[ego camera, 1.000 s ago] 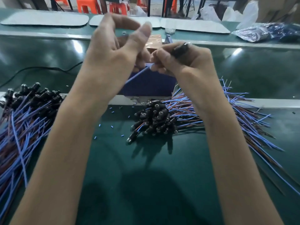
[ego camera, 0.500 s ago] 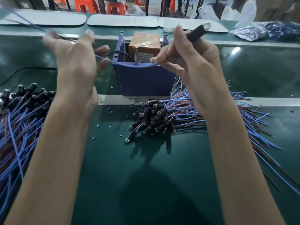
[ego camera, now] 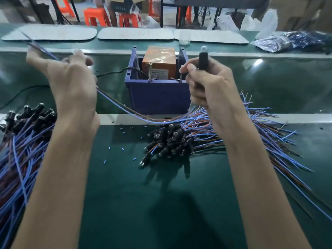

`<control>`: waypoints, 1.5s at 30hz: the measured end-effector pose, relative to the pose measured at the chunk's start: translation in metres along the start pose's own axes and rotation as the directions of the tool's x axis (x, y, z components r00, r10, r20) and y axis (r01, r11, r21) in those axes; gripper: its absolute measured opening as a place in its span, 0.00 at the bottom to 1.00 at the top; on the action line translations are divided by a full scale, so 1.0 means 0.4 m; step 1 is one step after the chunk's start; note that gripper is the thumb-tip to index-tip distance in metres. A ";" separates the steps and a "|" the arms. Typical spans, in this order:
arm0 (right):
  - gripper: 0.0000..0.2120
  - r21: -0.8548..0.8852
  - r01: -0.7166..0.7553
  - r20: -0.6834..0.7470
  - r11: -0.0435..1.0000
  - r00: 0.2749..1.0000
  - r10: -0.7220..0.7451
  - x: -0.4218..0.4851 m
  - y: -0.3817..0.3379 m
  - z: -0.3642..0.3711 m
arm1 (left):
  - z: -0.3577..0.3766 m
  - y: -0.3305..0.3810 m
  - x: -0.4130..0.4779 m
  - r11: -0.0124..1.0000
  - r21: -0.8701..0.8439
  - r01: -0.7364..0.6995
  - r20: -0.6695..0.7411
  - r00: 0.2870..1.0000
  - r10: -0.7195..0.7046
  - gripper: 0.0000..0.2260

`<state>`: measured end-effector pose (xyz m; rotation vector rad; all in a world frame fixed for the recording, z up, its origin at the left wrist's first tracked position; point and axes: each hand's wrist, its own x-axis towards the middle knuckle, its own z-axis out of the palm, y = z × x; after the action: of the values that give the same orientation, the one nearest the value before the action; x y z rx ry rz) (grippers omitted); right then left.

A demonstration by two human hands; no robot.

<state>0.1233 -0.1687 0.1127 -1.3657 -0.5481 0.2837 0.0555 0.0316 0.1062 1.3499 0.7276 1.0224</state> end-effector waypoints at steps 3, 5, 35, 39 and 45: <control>0.09 -0.178 0.012 -0.023 0.984 1.000 -0.016 -0.003 0.001 0.003 | -0.009 0.030 -0.032 0.984 0.117 -0.132 0.165 0.980 0.112 0.09; 0.08 -0.222 0.030 -0.030 0.975 0.999 -0.037 -0.005 0.000 0.008 | -0.010 0.039 -0.058 0.970 0.178 -0.166 0.358 0.929 0.093 0.17; 0.04 -0.160 0.055 0.090 0.986 0.995 -0.041 -0.001 0.028 0.024 | 0.040 0.012 -0.138 0.889 0.283 -0.360 0.864 0.498 -0.074 0.12; 0.07 -0.118 0.040 -0.015 0.992 0.999 -0.042 0.005 0.032 0.021 | 0.042 0.012 -0.137 0.923 0.238 -0.301 0.824 0.566 -0.028 0.07; 0.07 -0.049 0.036 -0.119 0.998 0.992 -0.042 0.008 0.037 0.020 | 0.037 0.002 -0.127 0.920 0.243 -0.307 0.799 0.601 -0.011 0.06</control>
<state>0.1236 -0.1574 0.0997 -1.4064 -0.4832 0.1565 0.0477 -0.0207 0.1017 2.0124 0.0984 0.3000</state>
